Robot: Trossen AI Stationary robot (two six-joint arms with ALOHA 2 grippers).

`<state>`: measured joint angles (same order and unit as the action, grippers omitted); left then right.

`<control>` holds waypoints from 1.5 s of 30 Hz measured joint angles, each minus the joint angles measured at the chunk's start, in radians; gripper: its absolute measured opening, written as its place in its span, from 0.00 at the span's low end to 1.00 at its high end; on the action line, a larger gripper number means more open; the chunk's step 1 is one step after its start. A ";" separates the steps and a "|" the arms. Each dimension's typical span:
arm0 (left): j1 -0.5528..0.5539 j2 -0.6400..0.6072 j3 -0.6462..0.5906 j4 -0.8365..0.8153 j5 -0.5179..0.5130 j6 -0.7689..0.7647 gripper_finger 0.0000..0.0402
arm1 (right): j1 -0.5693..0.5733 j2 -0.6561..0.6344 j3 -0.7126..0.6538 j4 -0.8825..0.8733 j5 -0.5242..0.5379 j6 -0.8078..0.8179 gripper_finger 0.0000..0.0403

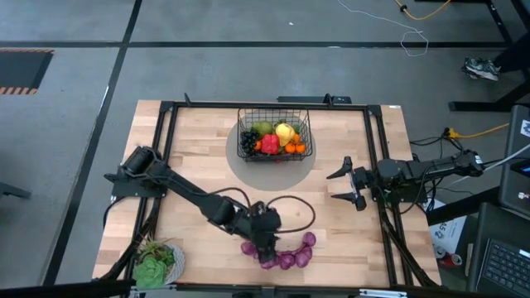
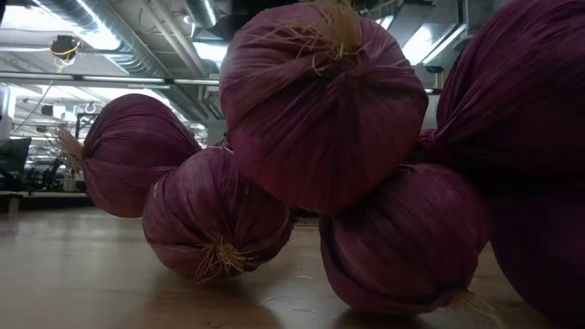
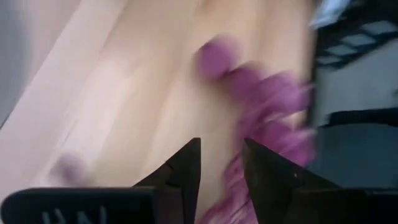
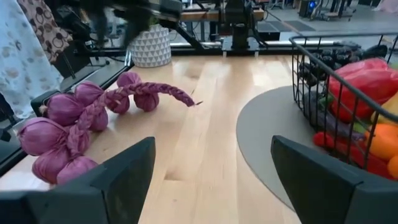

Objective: Build produce basket
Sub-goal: Put the purple garlic into the black wire basket

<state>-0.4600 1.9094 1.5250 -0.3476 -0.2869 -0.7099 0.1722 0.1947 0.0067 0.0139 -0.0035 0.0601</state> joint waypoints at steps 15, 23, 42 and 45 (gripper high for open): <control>-0.006 0.051 -0.007 -0.307 0.069 -0.627 0.27 | 0.000 0.021 0.000 0.000 0.000 0.065 0.80; 0.002 0.089 -0.005 -0.307 0.054 -0.684 0.27 | 0.000 0.024 0.000 0.000 0.000 0.037 0.80; 0.026 0.071 -0.005 -0.355 0.050 -0.874 0.27 | 0.000 0.028 0.000 0.000 0.000 0.009 0.80; 0.050 0.062 0.002 -0.364 0.031 -0.854 0.27 | 0.000 0.028 0.000 0.001 0.000 0.009 0.80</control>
<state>-0.4102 1.9719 1.5273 -0.7113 -0.2557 -1.5635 0.1722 0.2226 0.0067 0.0147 -0.0032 0.0696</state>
